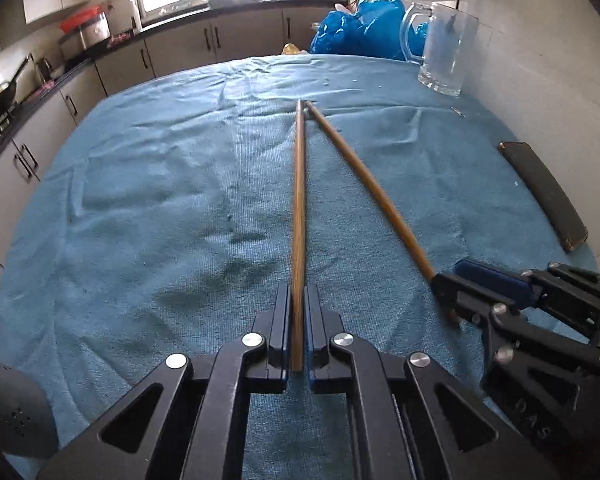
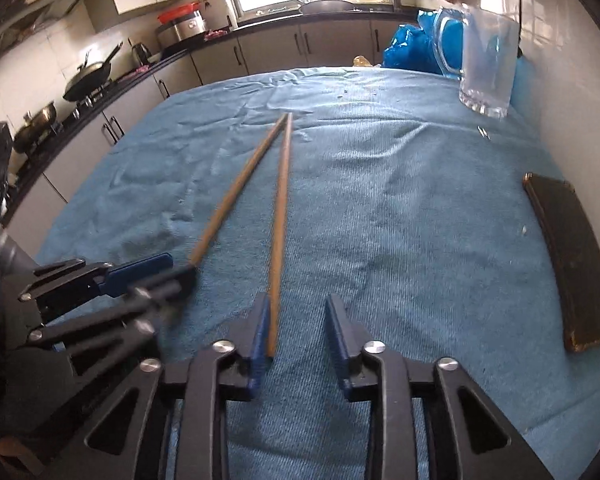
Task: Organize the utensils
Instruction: 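Close the left gripper on a chopstick while the right gripper grasps the other, then lift both chopsticks and carry them over the black cup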
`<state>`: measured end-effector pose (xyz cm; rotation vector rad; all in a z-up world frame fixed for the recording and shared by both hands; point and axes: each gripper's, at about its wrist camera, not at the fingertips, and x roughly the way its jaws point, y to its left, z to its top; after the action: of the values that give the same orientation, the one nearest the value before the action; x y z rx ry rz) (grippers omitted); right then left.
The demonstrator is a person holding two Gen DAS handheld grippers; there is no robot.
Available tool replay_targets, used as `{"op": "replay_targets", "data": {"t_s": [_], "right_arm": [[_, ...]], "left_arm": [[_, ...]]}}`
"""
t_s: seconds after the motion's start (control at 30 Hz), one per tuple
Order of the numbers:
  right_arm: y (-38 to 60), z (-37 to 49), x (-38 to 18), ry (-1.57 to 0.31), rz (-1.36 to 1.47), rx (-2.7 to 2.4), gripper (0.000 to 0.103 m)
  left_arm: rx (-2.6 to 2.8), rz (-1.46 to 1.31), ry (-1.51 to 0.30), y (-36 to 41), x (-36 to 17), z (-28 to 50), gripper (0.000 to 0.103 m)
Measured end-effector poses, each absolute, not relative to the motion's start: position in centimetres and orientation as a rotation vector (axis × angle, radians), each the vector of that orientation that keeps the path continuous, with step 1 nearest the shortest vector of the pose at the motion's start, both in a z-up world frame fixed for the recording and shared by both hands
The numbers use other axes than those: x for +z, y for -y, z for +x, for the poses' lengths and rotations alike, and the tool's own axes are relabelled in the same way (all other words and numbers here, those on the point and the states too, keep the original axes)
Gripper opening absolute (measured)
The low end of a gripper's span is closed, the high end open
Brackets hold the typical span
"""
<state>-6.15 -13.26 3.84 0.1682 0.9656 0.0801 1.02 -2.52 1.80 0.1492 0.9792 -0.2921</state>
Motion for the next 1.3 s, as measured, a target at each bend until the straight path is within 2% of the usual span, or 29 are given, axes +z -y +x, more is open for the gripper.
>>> {"op": "replay_targets", "data": {"t_s": [0.07,0.33,0.67,0.73,0.8,0.87,0.9,0.93,0.97,1.13,1.3], "right_arm": [[12.9,-5.8,3.9,-0.987,0.158,0.077,0.006],[13.6,-7.7,4.1,-1.047,0.164,0.03,0.005],[15.4,-19.6,4.5,-1.15,0.188,0.058,0.007],[15.7,-21.0,4.6,-1.161,0.181,0.082,0.014],[16.2,-21.6,5.1,-1.153,0.173,0.075,0.036],[16.8,-21.5,6.1,-1.106,0.146,0.035,0.044],[17.0,-21.3,6.3,-1.099,0.145,0.026,0.044],[17.3,-20.7,6.5,-1.09,0.151,0.017,0.044],[17.5,-20.1,6.6,-1.083,0.162,0.02,0.044],[17.0,-15.1,6.5,-1.095,0.206,0.054,0.044],[15.9,-10.8,5.5,-1.159,0.191,0.071,0.042]], "left_arm": [[-0.294,0.104,-1.0,1.7,1.9,1.1,0.005],[-0.289,0.033,-1.053,-2.3,2.1,-1.7,0.005],[-0.39,0.045,-1.133,-6.3,2.7,-12.0,0.006],[-0.421,0.04,-1.139,-7.1,3.8,-13.5,0.006],[-0.432,0.039,-1.1,-7.4,5.3,-14.0,0.006],[-0.422,0.052,-1.05,-7.4,6.8,-13.7,0.012],[-0.421,0.052,-1.04,-7.3,7.1,-13.4,0.016],[-0.412,0.056,-1.037,-7.2,7.2,-12.7,0.027],[-0.399,0.063,-1.042,-6.9,7.1,-11.9,0.032],[-0.382,0.078,-1.156,-4.9,4.4,-6.5,0.032],[-0.372,0.136,-1.179,-2.5,2.5,-4.0,0.031]]}}
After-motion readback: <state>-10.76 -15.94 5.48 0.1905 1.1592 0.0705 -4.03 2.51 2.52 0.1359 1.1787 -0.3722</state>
